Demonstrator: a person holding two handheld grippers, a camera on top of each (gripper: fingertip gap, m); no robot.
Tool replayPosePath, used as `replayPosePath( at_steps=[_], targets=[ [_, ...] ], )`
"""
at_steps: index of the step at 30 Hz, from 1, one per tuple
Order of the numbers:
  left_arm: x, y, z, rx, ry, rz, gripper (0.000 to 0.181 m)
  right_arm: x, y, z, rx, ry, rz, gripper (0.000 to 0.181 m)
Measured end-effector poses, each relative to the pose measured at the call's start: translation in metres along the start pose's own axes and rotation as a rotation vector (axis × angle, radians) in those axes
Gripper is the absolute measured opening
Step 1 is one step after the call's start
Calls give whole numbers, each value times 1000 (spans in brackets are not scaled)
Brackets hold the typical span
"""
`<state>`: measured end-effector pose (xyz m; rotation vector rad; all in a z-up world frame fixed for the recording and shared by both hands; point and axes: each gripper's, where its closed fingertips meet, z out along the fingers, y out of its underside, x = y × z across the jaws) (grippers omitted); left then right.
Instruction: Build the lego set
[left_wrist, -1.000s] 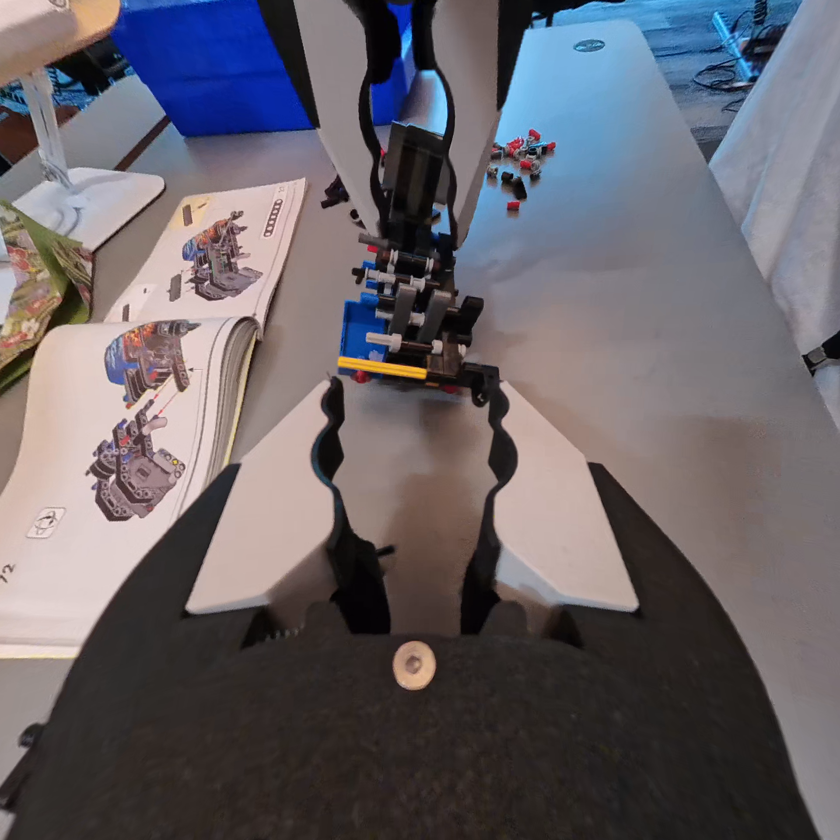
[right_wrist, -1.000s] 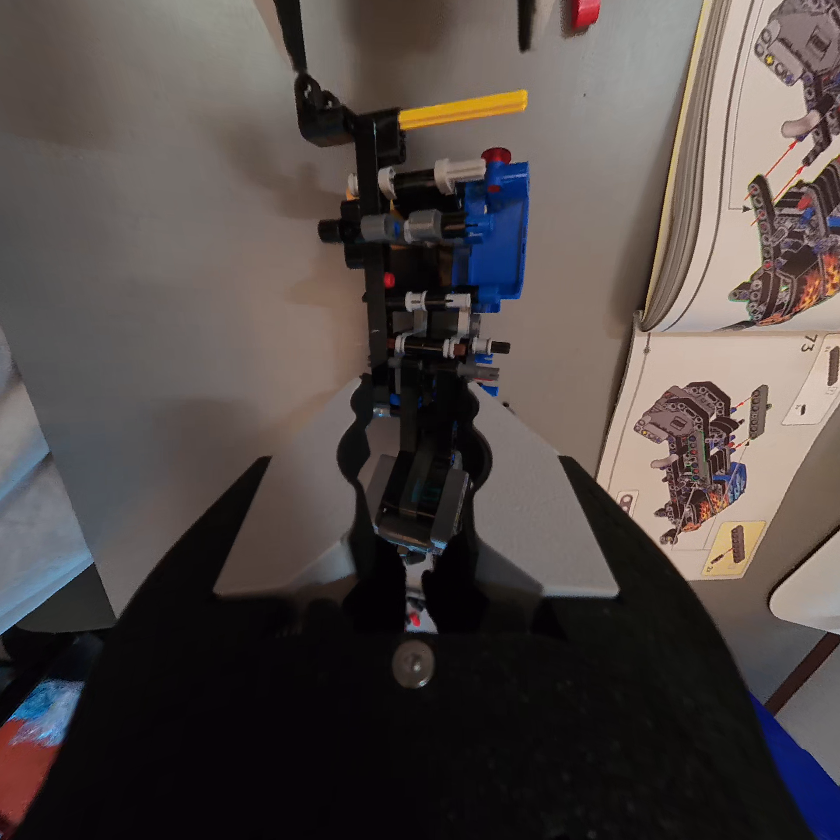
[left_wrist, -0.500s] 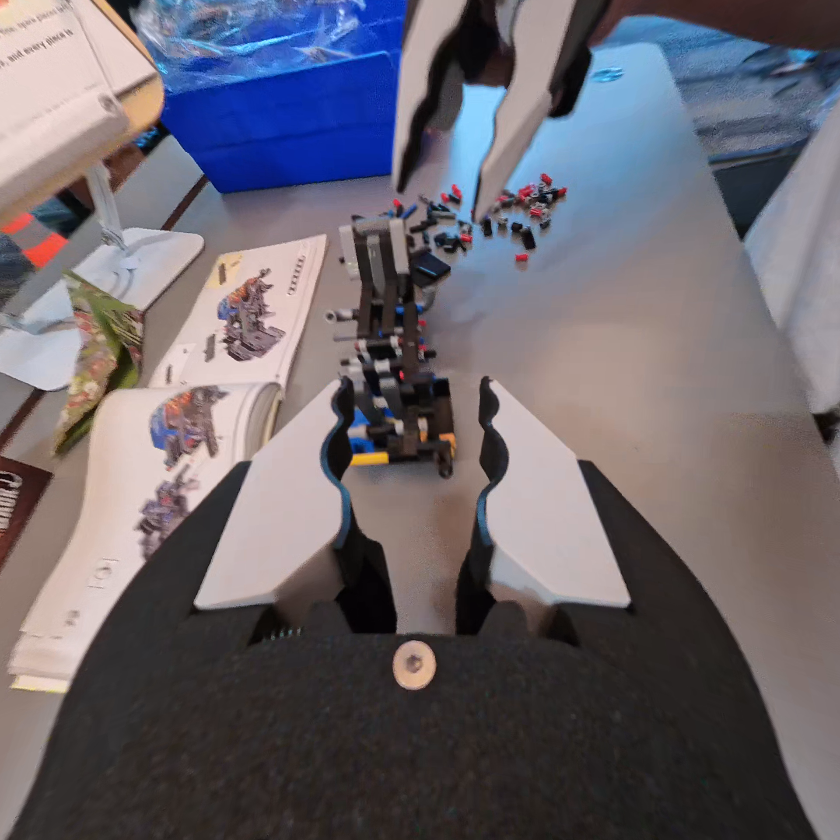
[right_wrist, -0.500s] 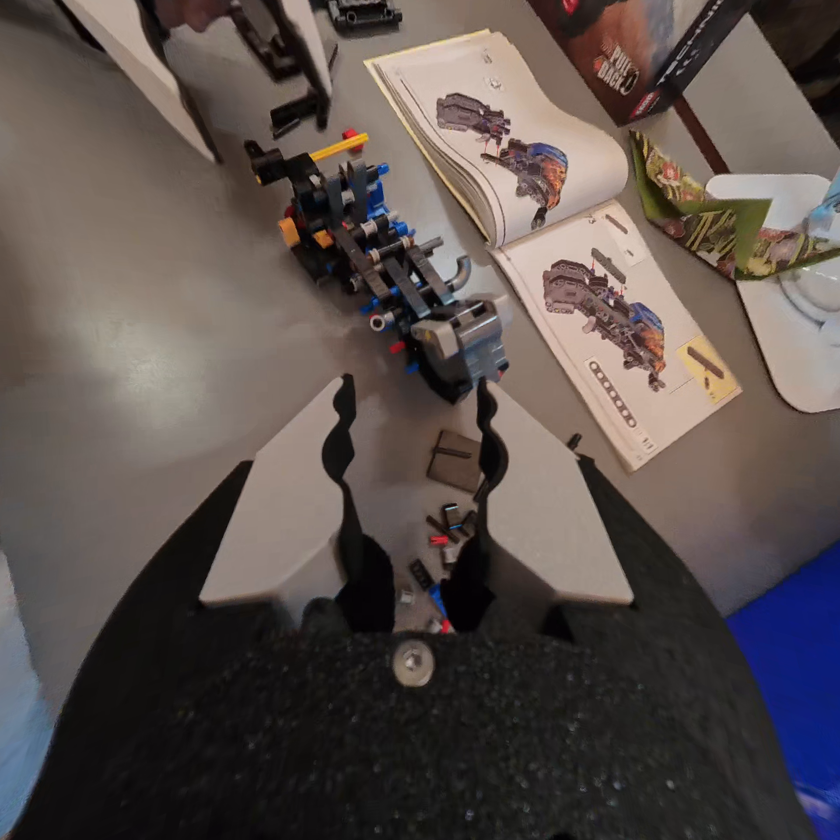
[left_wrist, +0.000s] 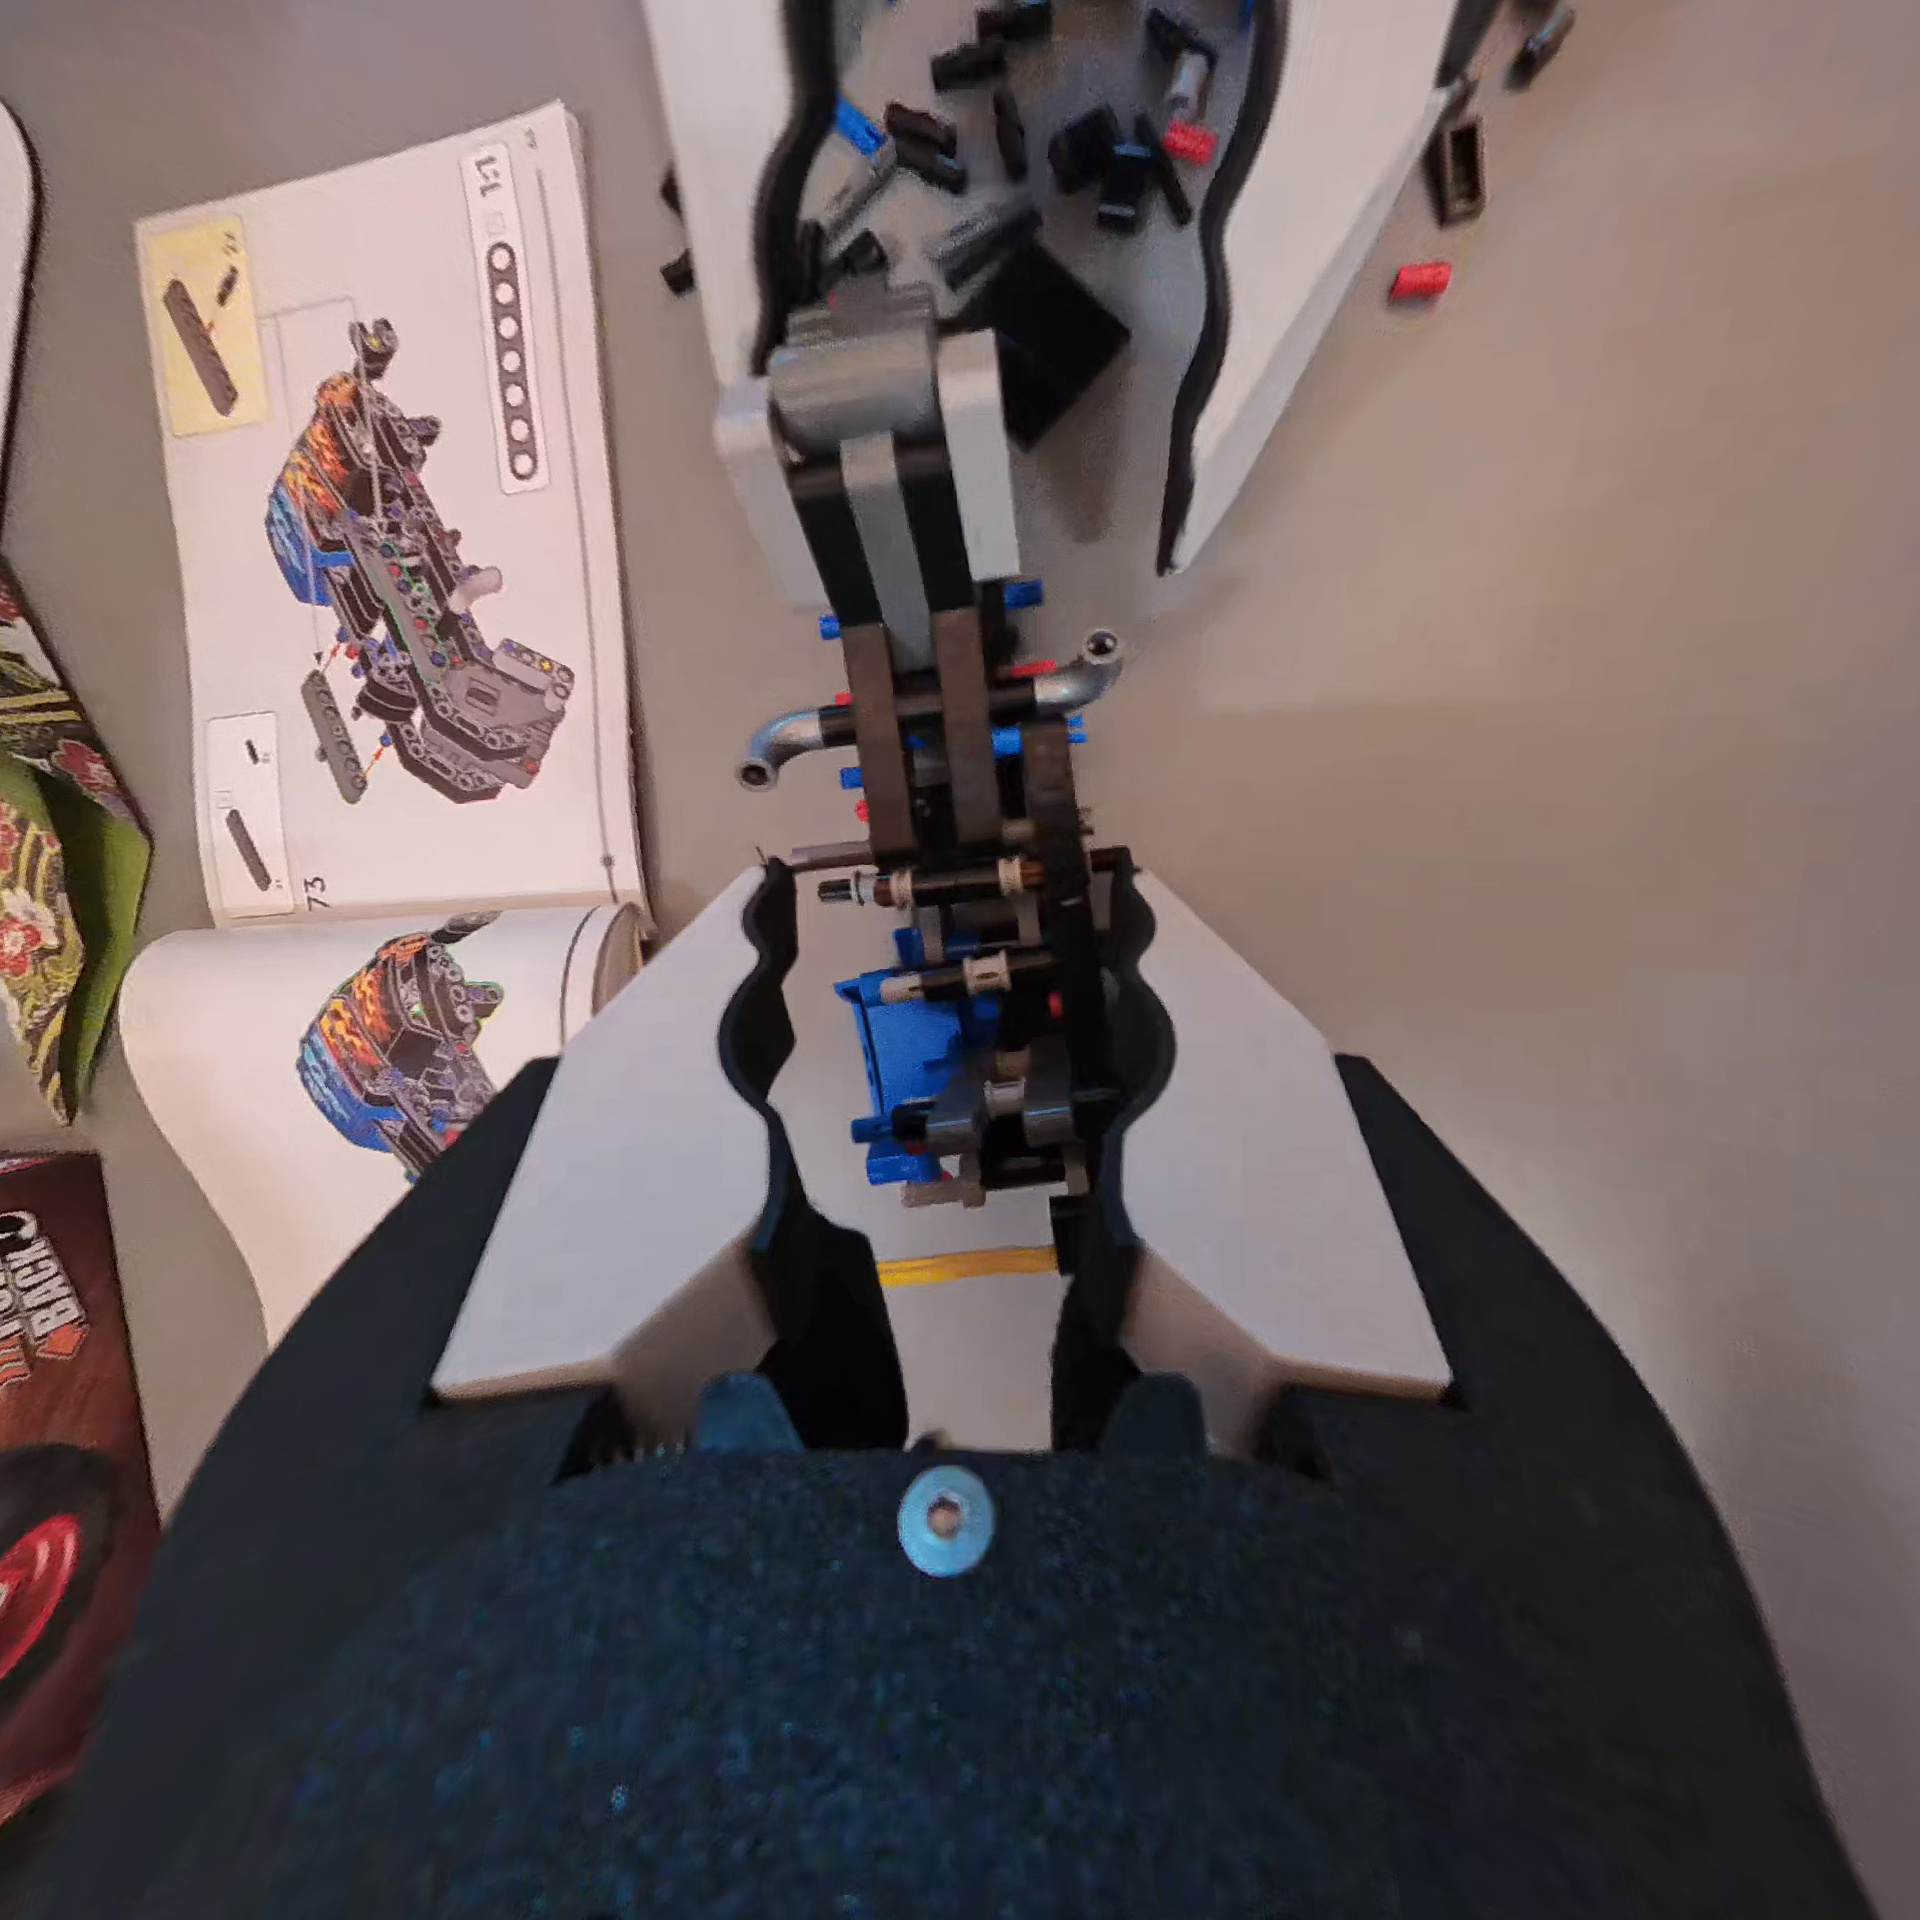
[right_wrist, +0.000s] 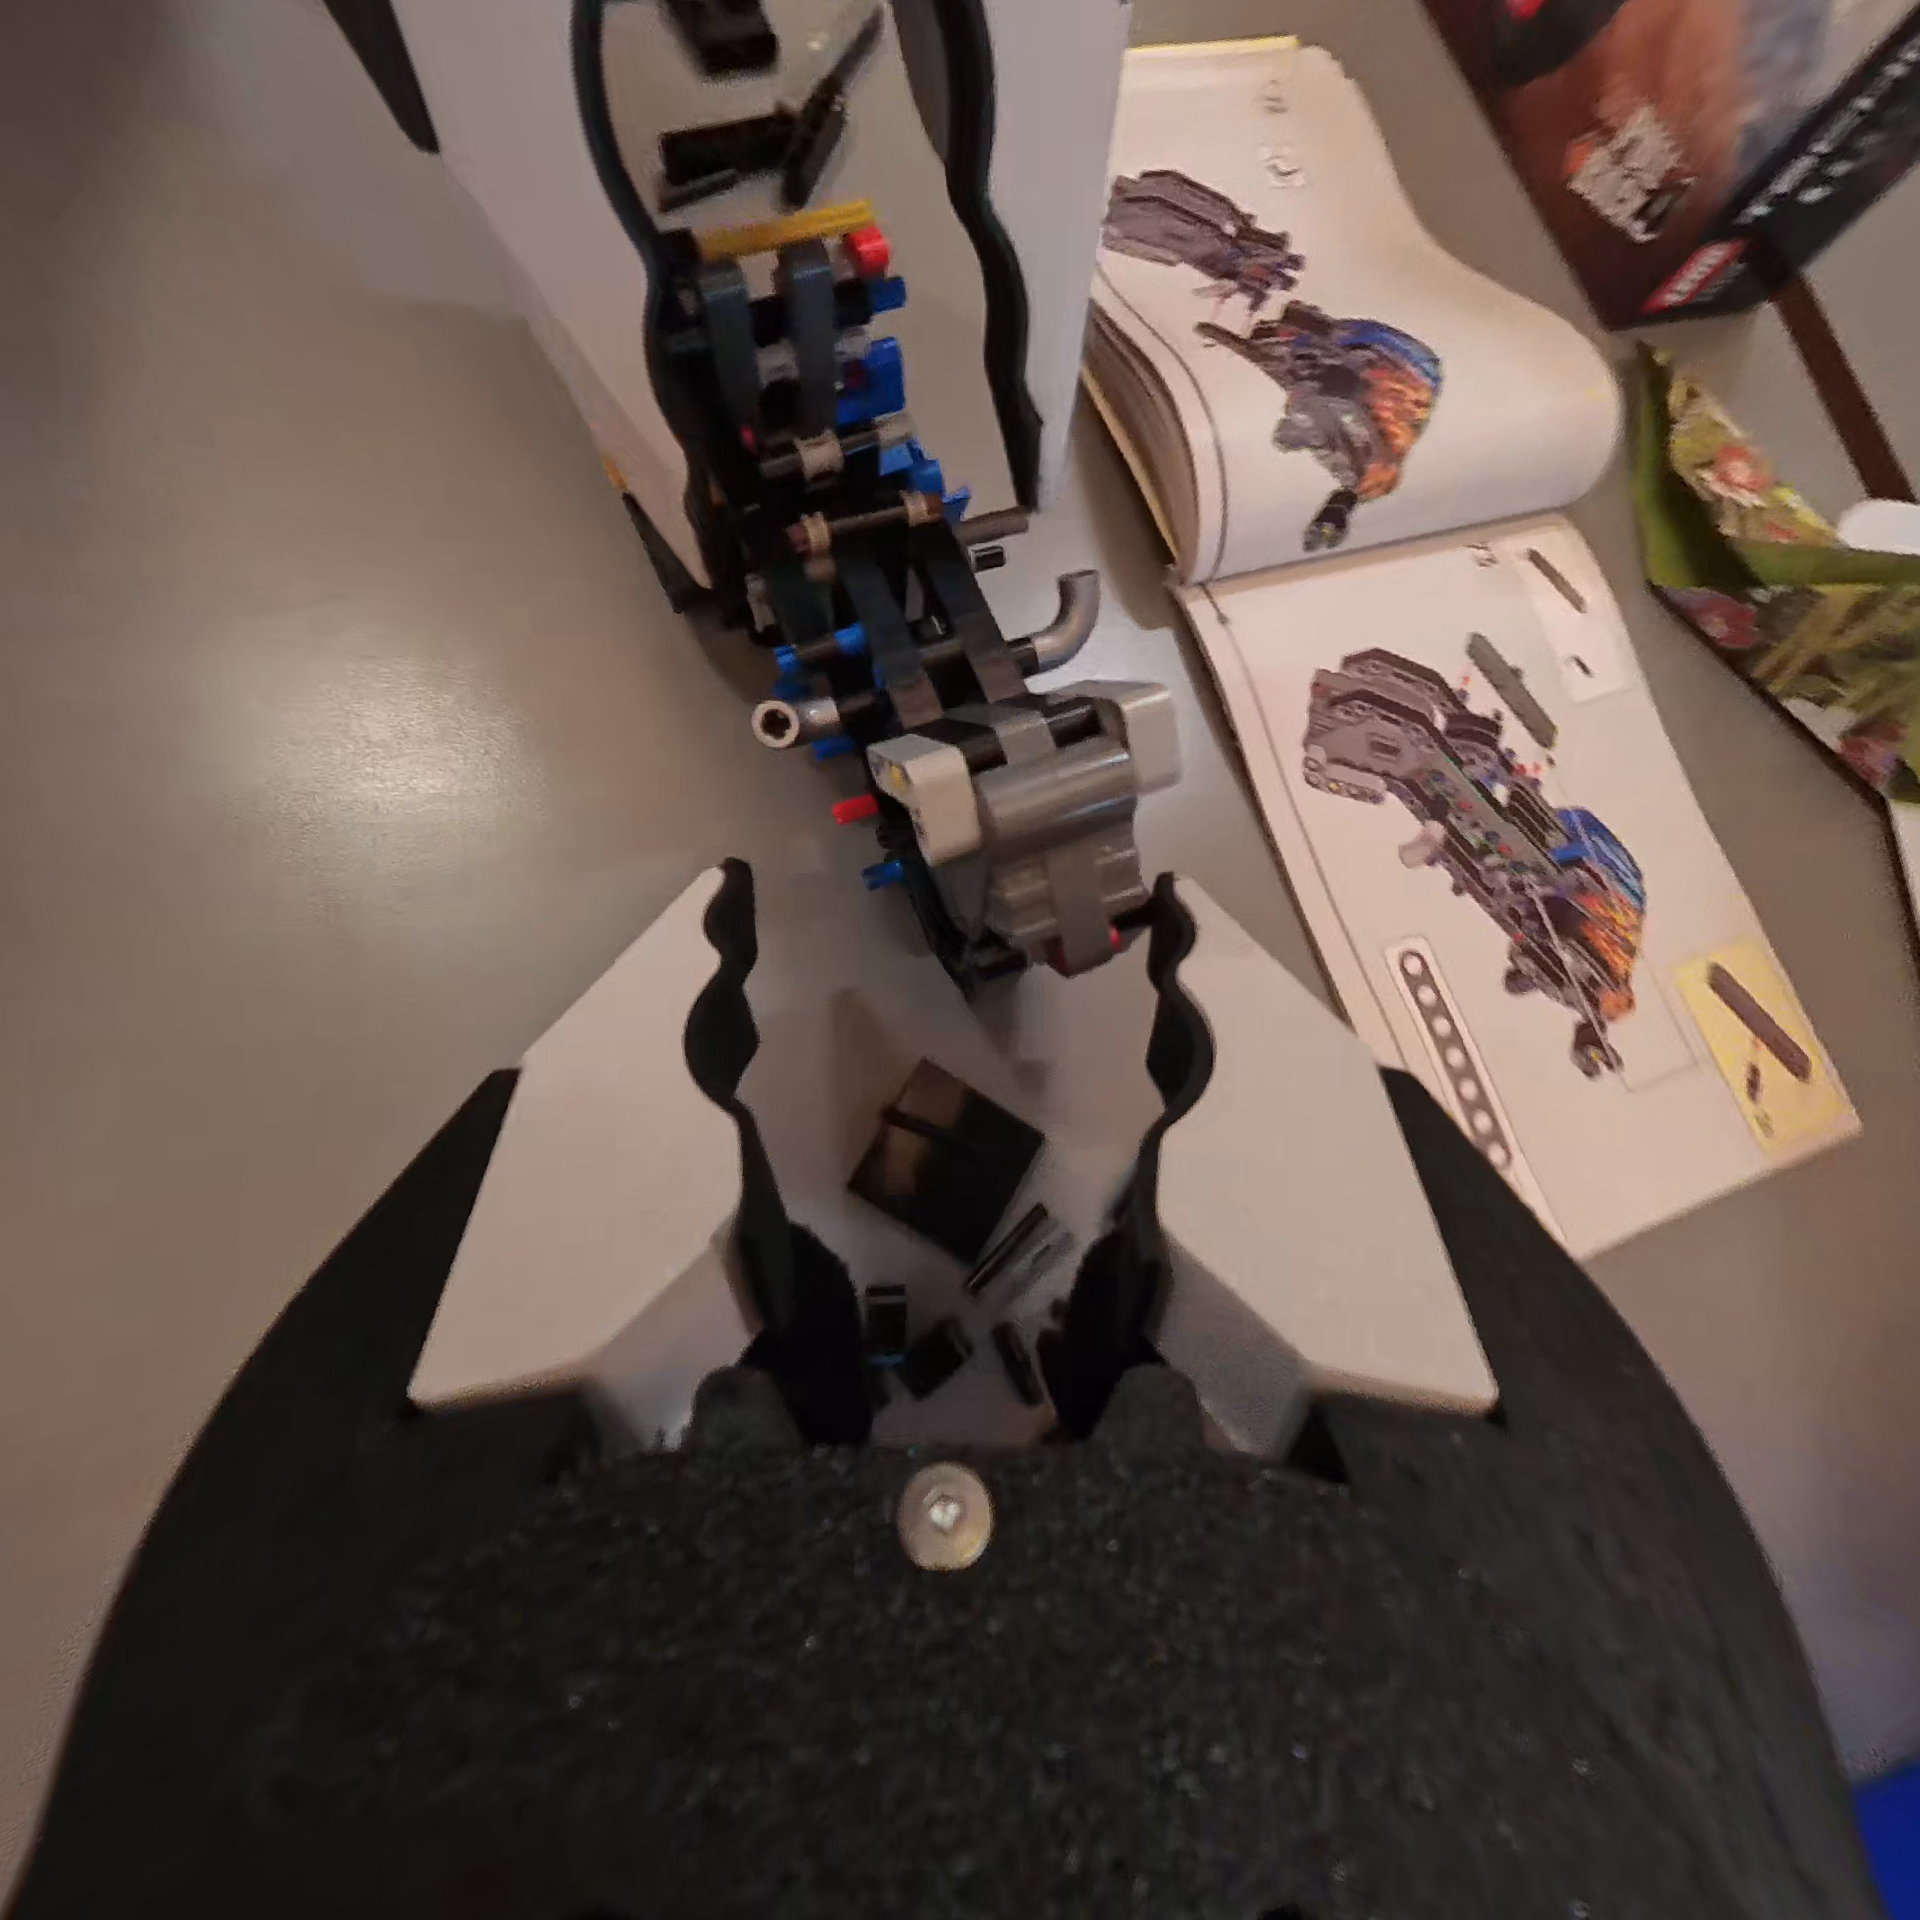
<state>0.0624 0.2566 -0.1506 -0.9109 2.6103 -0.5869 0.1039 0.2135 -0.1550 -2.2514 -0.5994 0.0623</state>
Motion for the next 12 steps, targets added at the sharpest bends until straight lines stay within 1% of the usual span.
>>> replayPosePath(
  at_steps=[1,3,5,8,9,10,11,12],
  targets=[
    [2,2,-1,-15,13,0,61,-1,-2,3,15,-33,-8,77],
    [7,10,-4,-48,51,-8,63,3,-5,7,35,-62,-3,72],
    [5,19,-5,-77,60,-31,66,6,-9,9,58,-80,6,59],
    [9,20,1,-57,124,-86,60,7,-13,10,108,-73,-15,37],
    [12,16,2,-37,161,-108,58,7,-14,11,112,-73,-19,37],
    [12,14,2,-22,183,-126,49,5,-14,11,111,-82,-20,37],
    [11,13,2,-16,195,-130,47,3,-13,10,103,-95,-24,35],
    [12,14,1,-14,208,-118,40,0,-13,9,99,-118,-24,36]
  ],
)
